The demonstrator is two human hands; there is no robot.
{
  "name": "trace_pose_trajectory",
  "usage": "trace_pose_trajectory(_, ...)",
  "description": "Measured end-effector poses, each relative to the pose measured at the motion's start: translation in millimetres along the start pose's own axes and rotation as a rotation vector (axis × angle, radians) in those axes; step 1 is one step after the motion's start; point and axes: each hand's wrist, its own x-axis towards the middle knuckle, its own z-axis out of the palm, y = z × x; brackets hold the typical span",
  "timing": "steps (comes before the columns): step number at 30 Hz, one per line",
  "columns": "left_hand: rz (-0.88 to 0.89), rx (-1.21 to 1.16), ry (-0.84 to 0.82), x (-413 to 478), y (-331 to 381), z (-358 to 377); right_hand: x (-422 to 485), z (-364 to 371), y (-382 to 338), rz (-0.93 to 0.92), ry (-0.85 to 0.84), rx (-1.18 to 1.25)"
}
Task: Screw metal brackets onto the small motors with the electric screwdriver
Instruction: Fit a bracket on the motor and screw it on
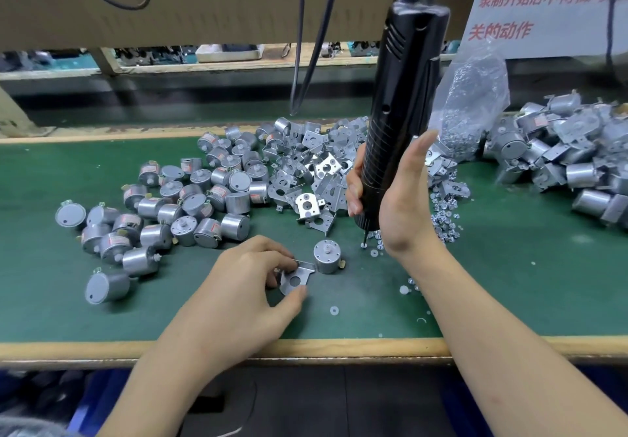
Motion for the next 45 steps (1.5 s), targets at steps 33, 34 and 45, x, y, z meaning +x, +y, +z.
trace_pose_trajectory(33,0.174,-0.158,0.249,15.7,5.7,28.9,-0.3,1.0,-3.3,-0.032,-0.008,0.05)
trace_pose_trajectory(34,0.175,-0.156,0.244,16.5,6.6,30.3,-0.6,1.2,-3.4,-0.031,-0.012,0.051)
trace_pose_trajectory(45,0.143,-0.169,0.204,18.6,3.7,31.9,-1.9,3.5,-16.0,0.008,-0.057,0.096)
